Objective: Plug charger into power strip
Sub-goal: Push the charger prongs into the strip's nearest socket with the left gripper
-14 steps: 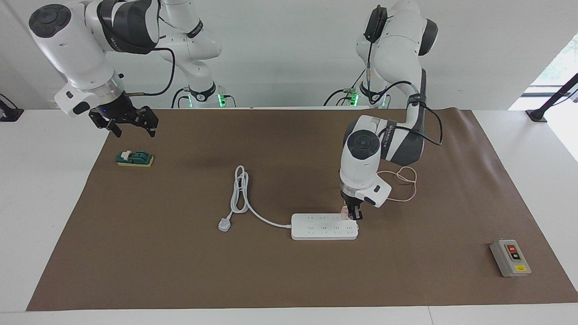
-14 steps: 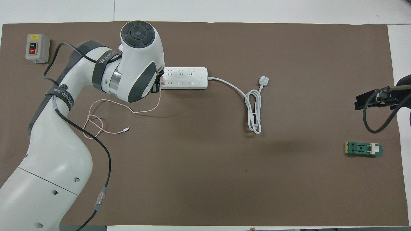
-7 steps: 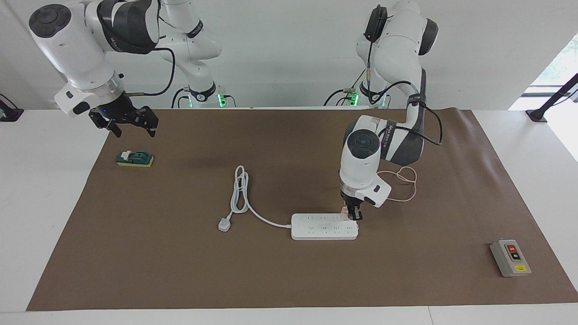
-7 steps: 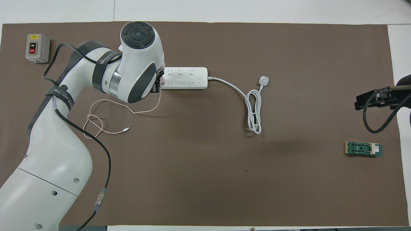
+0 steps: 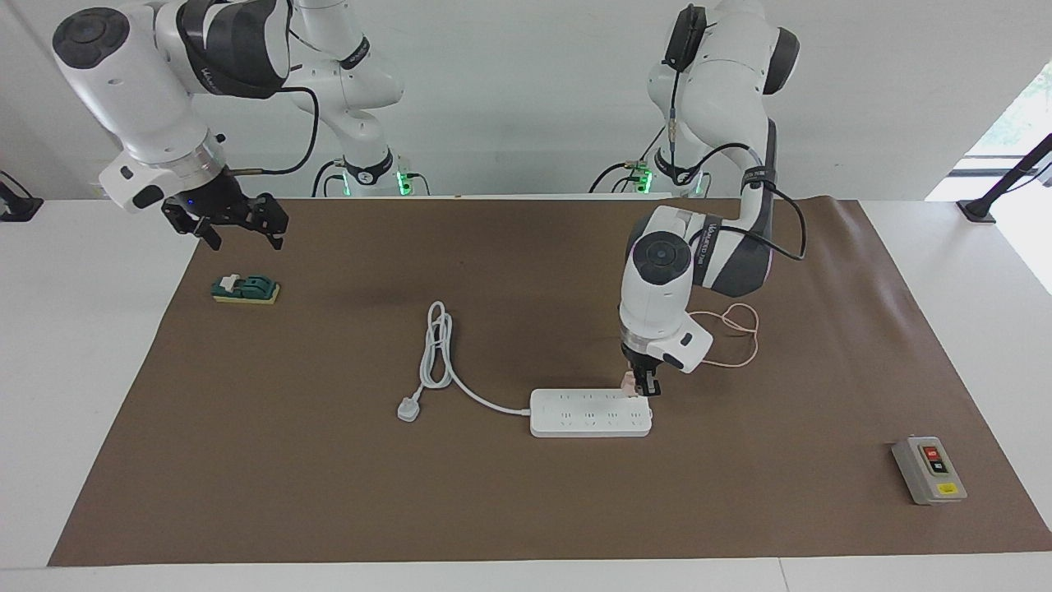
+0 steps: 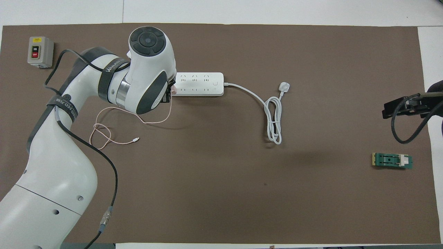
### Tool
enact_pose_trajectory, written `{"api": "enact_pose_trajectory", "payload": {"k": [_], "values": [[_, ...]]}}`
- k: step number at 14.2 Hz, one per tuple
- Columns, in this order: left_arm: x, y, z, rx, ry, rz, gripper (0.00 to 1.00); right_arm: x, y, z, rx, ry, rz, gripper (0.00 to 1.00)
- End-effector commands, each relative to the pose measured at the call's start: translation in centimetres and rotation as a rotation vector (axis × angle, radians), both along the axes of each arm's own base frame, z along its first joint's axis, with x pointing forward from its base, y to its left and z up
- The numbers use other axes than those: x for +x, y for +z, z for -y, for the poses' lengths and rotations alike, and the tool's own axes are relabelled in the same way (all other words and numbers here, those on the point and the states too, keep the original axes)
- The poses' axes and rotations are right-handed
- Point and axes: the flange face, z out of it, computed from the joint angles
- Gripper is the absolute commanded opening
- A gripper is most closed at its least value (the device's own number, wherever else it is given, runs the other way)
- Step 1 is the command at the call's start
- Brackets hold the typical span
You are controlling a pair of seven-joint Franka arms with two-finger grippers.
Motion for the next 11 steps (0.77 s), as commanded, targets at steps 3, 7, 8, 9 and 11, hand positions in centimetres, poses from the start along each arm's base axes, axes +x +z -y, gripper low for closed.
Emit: {"api": "enact_pose_trajectory", "payload": {"k": [3,7,8,9,11], "values": [[-0.17,-2.21,-0.57,0.015,-0.049,0.005,0.0,-0.44,0.51,0.22,-0.008,0.022,-0.004,1.0],[-0.18,-2.28,-0.31,0.008,-0.053,0.011,0.0,-0.44,0.51,0.22,-0.008,0.022,-0.004,1.0],[-0.17,-2.38,-0.28,0.008,-0.053,0.011,0.0,-0.44,0.51,0.22,-0.008,0.022,-0.004,1.0],[-0.14,-2.35,-0.28,0.006,-0.055,0.014,0.0,-0.44,0.51,0.22,-0.008,0.021,-0.004,1.0],[-0.19,-2.48,-0.29,0.006,-0.055,0.012,0.0,-0.44,0.51,0.22,-0.008,0.022,-0.004,1.0]]}}
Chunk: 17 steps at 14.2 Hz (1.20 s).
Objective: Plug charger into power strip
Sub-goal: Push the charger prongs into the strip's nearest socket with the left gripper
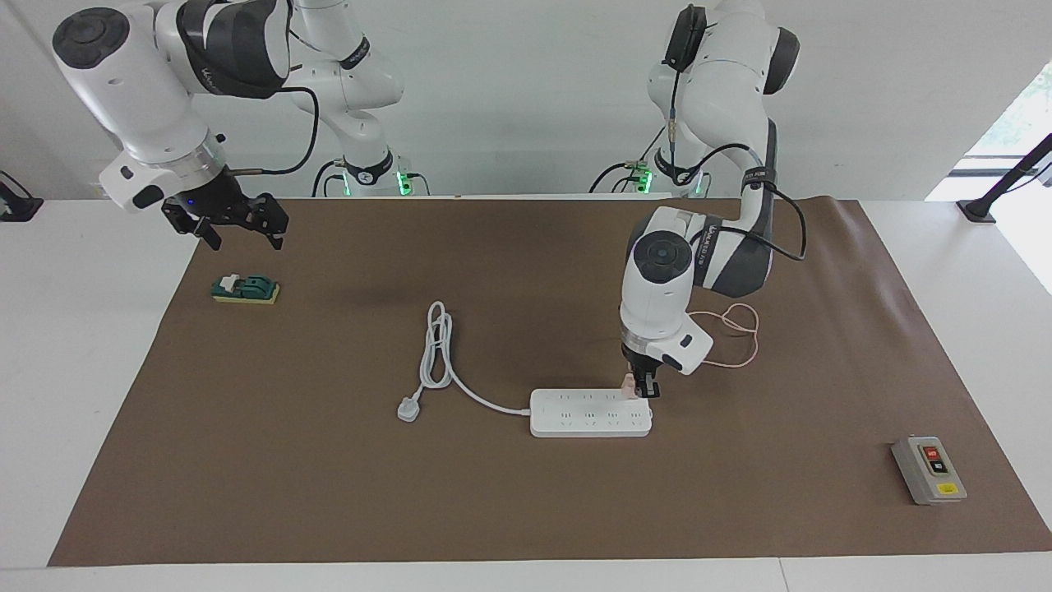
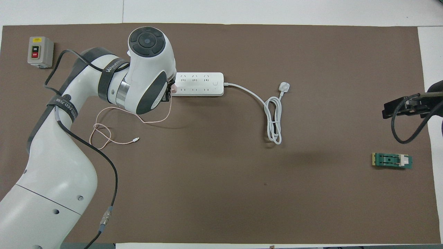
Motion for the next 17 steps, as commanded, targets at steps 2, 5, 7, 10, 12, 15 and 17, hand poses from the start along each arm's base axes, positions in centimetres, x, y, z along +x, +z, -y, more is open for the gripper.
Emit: {"api": "enact_pose_trajectory", "payload": {"k": [2,5,7,10,12,15,17], "values": [[-0.4,-2.9,-0.3,0.015,-0.019,-0.008,0.0,-0.4,0.5,0.2,-0.008,0.022,-0.004,1.0],[-0.8,-3.8,-0.2,0.023,-0.022,-0.028,0.0,-0.4,0.5,0.2,-0.008,0.022,-0.004,1.0],[-1.1,-3.9,-0.3,0.03,-0.033,-0.042,0.0,-0.4,0.5,0.2,-0.008,0.022,-0.004,1.0],[-1.2,-4.0,-0.5,0.032,-0.033,-0.046,0.0,-0.4,0.5,0.2,-0.008,0.022,-0.004,1.0],[-1.3,-4.3,-0.5,0.033,-0.034,-0.049,0.0,-0.4,0.5,0.2,-0.008,0.022,-0.004,1.0],[-1.5,-4.6,-0.6,0.037,-0.034,-0.056,0.0,-0.4,0.5,0.2,-0.008,0.022,-0.004,1.0],[-1.5,-4.6,-0.6,0.037,-0.036,-0.057,0.0,-0.4,0.5,0.2,-0.008,0.021,-0.004,1.0]]}}
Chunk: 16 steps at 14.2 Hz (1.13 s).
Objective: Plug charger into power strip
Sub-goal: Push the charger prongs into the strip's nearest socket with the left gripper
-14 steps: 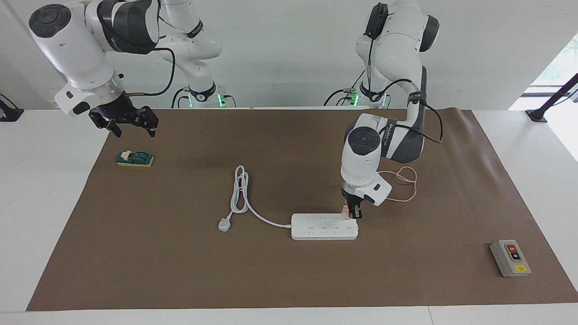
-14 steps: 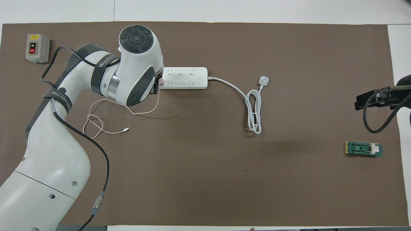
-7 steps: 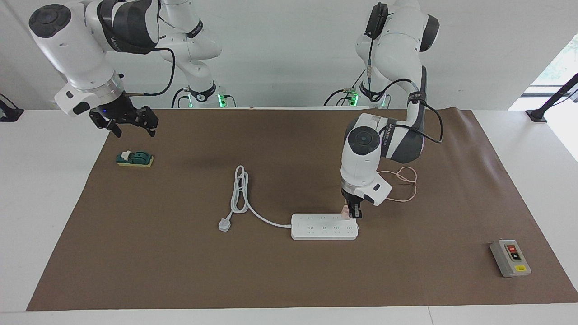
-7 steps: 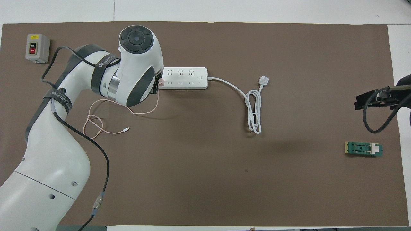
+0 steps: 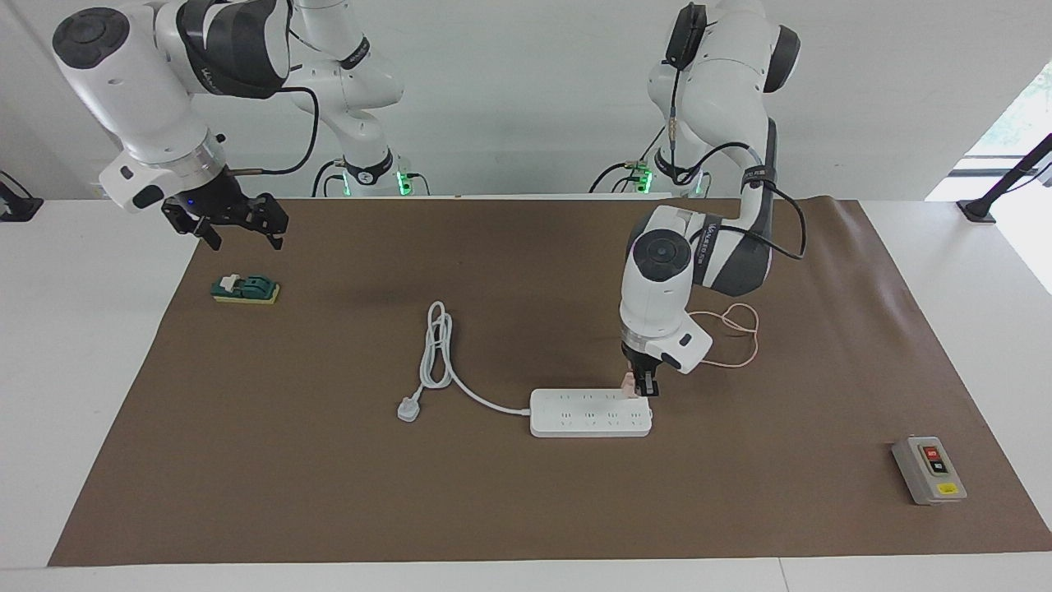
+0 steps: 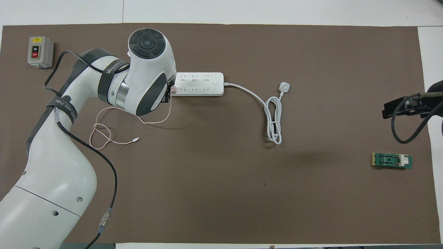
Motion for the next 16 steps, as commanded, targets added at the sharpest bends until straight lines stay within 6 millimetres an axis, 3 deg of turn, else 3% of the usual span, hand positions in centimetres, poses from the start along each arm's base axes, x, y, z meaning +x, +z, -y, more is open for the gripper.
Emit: {"api": "enact_pose_trajectory", "payload": {"k": [1,8,16], "values": [[-1.2,-4.7,-0.5,0.033,-0.015,-0.054,0.0,-0.4,0.5,0.2,-0.008,0.021,-0.004,1.0],[-0.6,-4.5,-0.8,0.025,-0.019,-0.037,0.0,-0.4,0.5,0.2,-0.008,0.022,-0.004,1.0],[-0.4,-6.0,-0.7,0.026,-0.022,-0.043,0.0,-0.4,0.5,0.2,-0.008,0.021,-0.004,1.0]]}}
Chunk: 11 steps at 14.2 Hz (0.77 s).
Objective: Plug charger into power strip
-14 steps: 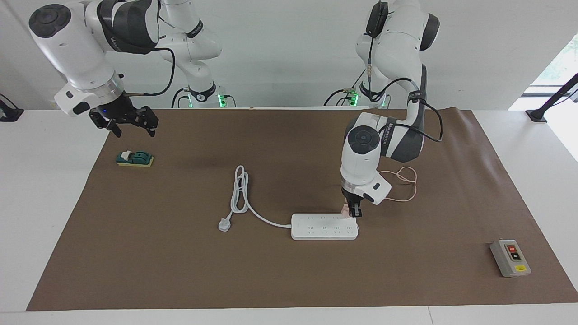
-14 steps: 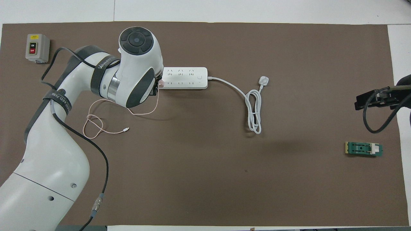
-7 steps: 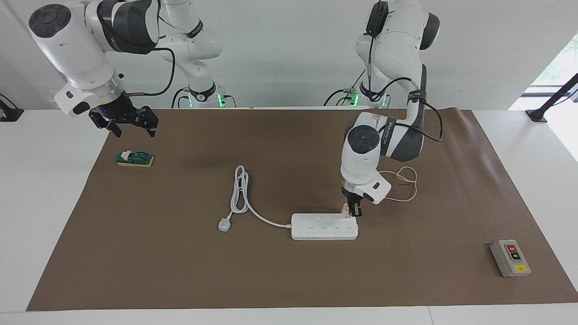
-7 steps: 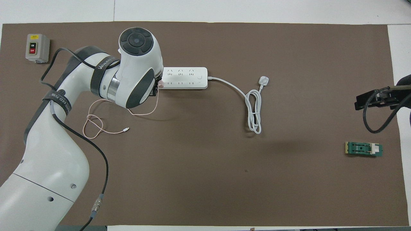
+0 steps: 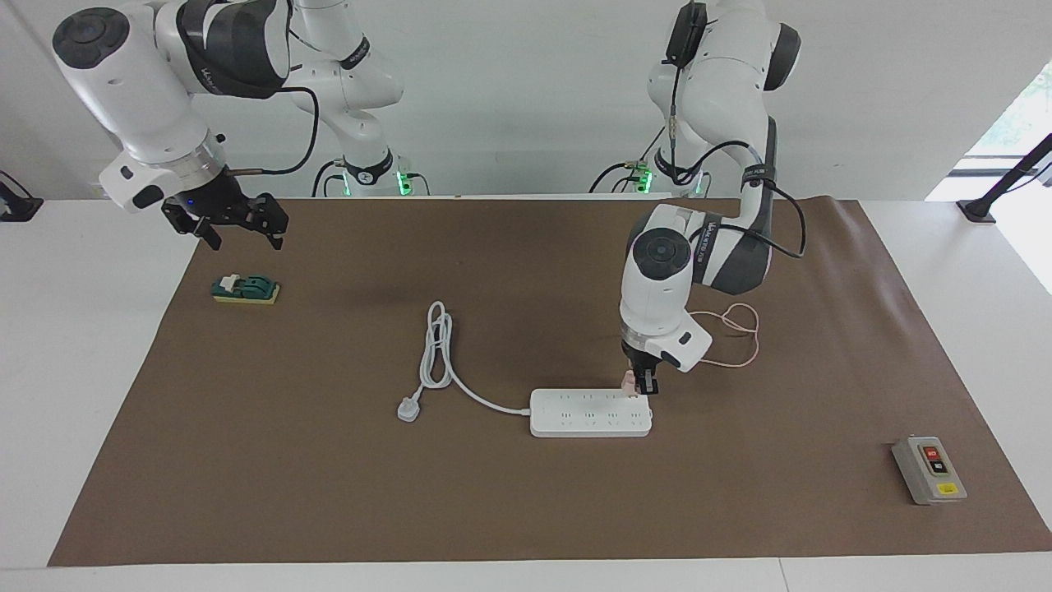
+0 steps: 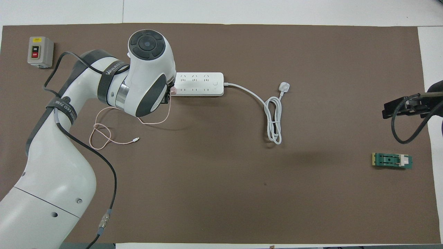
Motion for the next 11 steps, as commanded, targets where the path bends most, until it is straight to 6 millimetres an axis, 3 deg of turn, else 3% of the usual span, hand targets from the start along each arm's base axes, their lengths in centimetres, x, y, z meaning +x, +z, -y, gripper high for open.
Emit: {"api": "enact_pose_trajectory", "payload": {"k": [1,11], "values": [[-0.1,-5.9,-0.6,0.023,-0.02,-0.039,0.0,-0.4,0.5,0.2,-0.008,0.021,-0.004,1.0],[1.3,-5.0,-1.0,0.008,-0.03,-0.021,0.0,-0.4,0.5,0.2,-0.008,0.022,-0.004,1.0]]}}
